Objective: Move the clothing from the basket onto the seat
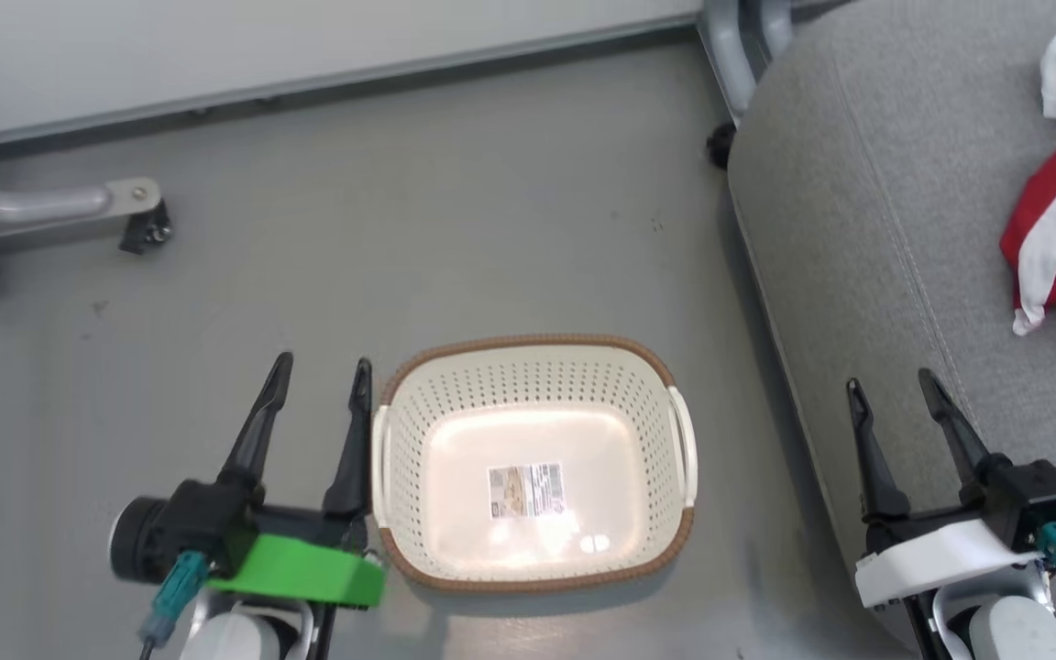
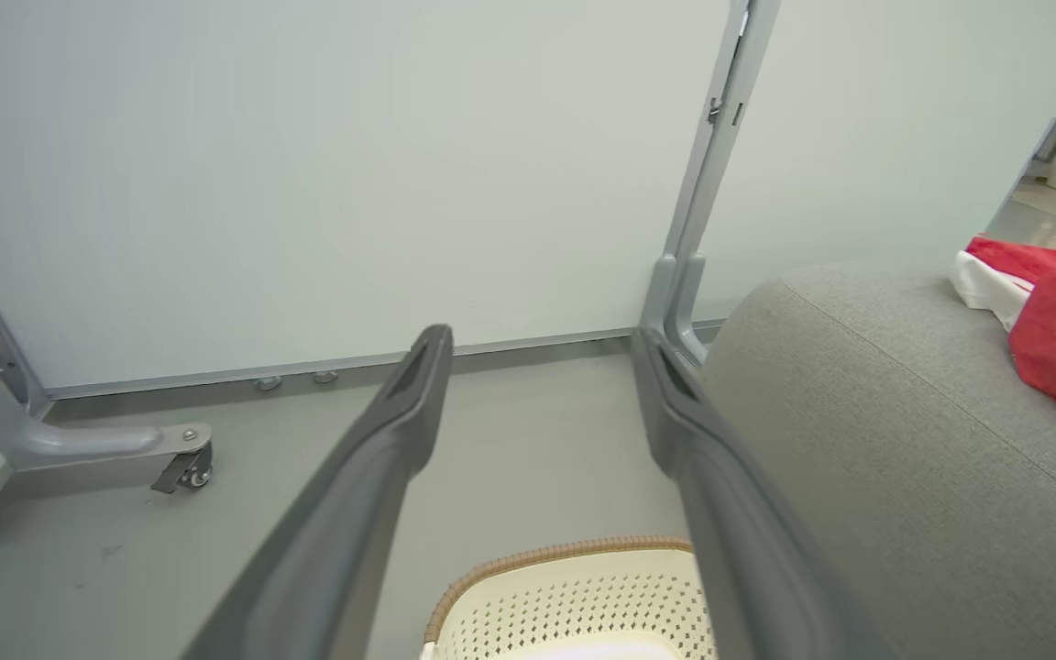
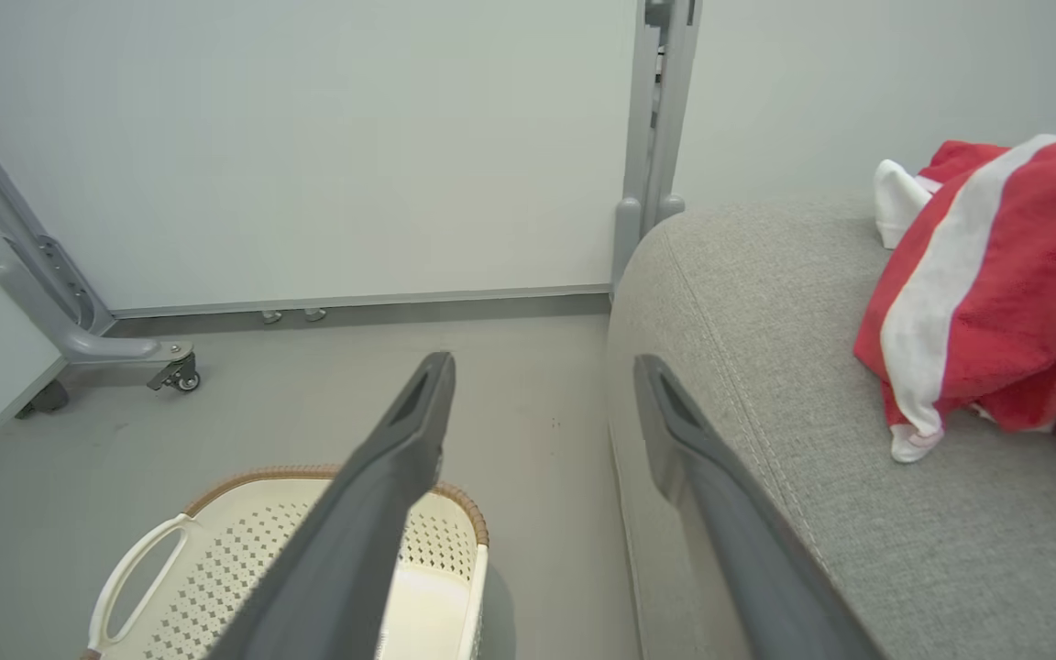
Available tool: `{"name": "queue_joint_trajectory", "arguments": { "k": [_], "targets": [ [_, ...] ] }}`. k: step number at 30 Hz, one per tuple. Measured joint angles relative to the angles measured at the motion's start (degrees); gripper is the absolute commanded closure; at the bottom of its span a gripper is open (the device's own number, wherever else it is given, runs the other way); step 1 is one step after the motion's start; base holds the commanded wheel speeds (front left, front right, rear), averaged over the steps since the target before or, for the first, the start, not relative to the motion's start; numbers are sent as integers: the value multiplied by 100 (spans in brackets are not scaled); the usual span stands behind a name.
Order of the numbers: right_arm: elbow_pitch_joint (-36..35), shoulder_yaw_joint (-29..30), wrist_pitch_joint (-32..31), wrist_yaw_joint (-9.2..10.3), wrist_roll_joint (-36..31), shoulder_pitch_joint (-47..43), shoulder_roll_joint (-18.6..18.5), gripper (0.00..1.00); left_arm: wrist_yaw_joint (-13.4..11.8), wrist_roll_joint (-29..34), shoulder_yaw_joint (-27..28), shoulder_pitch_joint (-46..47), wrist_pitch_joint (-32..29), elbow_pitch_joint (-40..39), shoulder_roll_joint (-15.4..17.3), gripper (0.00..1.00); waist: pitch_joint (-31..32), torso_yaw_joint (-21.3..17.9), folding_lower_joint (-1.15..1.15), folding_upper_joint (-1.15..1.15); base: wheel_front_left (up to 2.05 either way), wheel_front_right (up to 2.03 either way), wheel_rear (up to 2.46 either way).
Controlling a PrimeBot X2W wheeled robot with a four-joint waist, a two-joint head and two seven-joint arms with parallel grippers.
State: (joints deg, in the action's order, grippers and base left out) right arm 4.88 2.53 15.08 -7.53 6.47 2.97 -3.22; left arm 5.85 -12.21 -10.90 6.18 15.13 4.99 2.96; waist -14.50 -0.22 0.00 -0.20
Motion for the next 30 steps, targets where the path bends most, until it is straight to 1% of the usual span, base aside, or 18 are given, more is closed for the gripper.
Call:
{"name": "queue_joint_trajectory", "arguments": {
  "k": [3, 8, 10, 15, 22, 30],
  "targets": [
    [-93, -56, 0, 1, 0, -187, 4, 0, -60, 49, 279, -432, 0, -170, 0, 0, 357, 208, 0, 0, 0, 0, 0],
    [-270, -160, 0, 1, 9, -310, 18, 0, -59, 342, 654, -946, 0, -628, -9, 0, 929, 517, 0, 0, 0, 0, 0],
    [-271, -193, 0, 1, 8, -381, 26, 0, -56, 342, 801, -1156, 0, -778, -9, 0, 1125, 601, 0, 0, 0, 0, 0],
    [-285, -191, 0, 1, 4, -594, 33, 0, -4, 477, 964, -1569, 0, -854, -10, 0, 1572, 767, 0, 0, 0, 0, 0],
    [-281, -207, 0, 1, 66, -849, 40, 0, 45, 520, 1015, -1825, 0, -806, -10, 0, 1942, 874, 0, 0, 0, 0, 0],
    [-261, -210, 0, 1, 113, -907, 41, 0, 70, 530, 995, -1889, 0, -744, -9, 0, 2066, 839, 0, 0, 0, 0, 0]
  ]
}}
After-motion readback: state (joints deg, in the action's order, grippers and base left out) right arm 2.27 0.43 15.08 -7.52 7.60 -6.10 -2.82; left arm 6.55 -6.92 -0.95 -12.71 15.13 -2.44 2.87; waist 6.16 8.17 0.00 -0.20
